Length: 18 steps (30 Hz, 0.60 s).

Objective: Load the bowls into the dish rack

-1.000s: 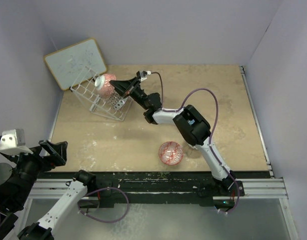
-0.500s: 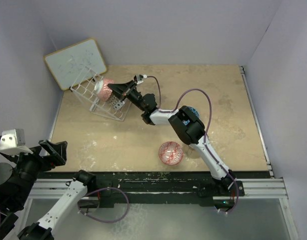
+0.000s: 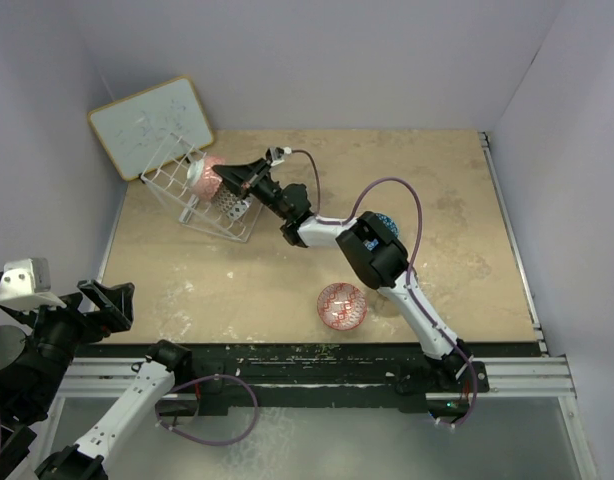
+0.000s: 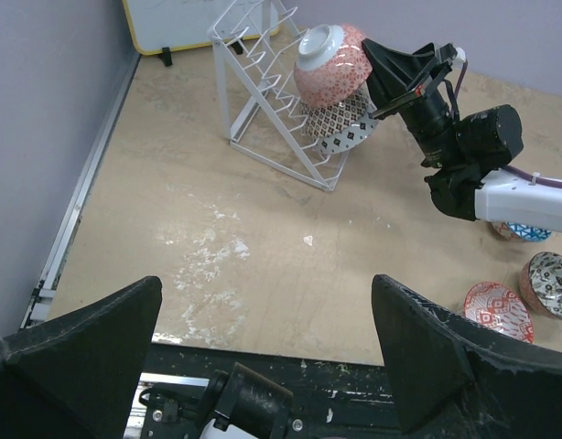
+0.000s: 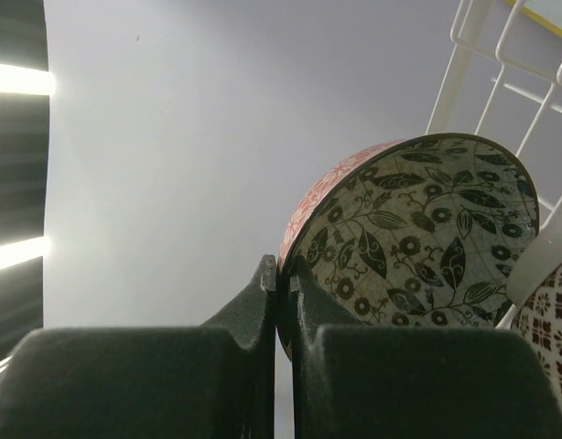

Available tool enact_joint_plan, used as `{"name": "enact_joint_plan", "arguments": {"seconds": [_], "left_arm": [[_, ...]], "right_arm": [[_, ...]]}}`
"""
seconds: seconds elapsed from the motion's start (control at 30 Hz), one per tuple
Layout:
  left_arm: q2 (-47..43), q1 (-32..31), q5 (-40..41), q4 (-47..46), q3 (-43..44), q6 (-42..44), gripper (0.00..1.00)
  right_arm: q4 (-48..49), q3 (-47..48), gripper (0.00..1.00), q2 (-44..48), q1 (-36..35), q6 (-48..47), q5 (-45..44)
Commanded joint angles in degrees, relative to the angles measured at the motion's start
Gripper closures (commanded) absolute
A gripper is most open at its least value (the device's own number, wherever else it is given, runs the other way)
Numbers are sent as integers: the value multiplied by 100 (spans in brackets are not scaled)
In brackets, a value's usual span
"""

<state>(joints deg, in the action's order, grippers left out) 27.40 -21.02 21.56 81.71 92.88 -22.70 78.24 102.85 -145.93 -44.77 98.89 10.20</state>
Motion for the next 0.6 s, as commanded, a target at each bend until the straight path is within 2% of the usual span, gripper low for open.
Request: {"name": "enact_joint_plan", "arguments": {"seconds": [0.0, 0.57], "left_arm": [[82, 14, 137, -29, 82, 125, 1], [58, 12, 138, 2, 93, 87, 1]], "right_arm": [[389, 453, 99, 53, 76, 126, -24], [-244, 571, 96, -71, 145, 263, 204]]}}
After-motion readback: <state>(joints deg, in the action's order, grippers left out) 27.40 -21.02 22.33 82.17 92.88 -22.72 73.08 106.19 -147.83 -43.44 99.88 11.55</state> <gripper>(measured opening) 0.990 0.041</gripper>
